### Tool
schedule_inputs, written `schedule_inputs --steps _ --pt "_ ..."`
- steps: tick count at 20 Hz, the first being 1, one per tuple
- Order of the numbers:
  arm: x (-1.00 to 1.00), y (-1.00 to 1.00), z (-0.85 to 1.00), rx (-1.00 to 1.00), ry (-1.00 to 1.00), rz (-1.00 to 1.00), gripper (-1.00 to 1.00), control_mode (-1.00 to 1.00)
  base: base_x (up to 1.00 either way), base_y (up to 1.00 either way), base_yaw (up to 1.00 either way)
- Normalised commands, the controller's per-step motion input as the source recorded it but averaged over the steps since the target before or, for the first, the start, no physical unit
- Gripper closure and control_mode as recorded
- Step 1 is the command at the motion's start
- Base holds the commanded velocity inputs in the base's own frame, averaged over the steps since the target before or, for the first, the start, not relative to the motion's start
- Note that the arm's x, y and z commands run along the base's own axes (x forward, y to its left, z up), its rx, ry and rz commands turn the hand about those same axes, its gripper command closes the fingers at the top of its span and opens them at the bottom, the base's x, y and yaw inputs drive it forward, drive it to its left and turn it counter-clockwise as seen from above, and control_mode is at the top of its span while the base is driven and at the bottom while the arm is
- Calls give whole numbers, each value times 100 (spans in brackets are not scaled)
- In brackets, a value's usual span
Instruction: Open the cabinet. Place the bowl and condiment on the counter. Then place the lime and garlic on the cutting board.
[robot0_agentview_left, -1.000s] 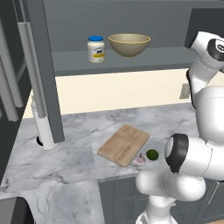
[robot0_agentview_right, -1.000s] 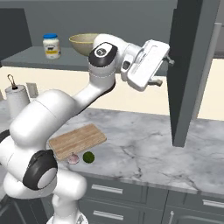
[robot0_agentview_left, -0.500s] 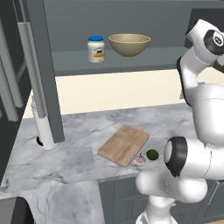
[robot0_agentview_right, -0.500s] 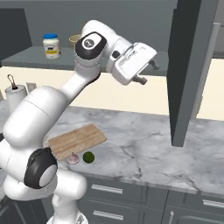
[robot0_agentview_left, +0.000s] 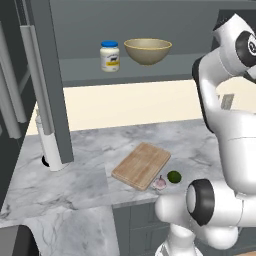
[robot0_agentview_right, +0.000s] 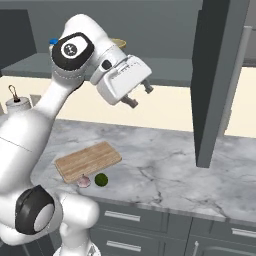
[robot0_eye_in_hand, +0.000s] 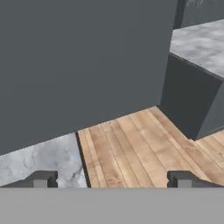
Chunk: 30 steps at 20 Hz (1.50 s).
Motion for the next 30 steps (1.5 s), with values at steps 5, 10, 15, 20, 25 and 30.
schedule_inputs --steps 5,10,15,20,25,30 --pt "-41 63 -21 17 0 11 -100 -100 0 0 0" --pt "-32 61 -20 3 0 15 -100 -100 0 0 0" --pt "-47 42 -13 -12 -5 18 -100 -100 0 0 0" --pt "-38 8 -18 -7 -1 19 -100 -100 0 0 0" --pt "-7 4 -1 0 13 27 -100 -100 0 0 0" --pt "-3 25 0 0 8 26 -100 -100 0 0 0"
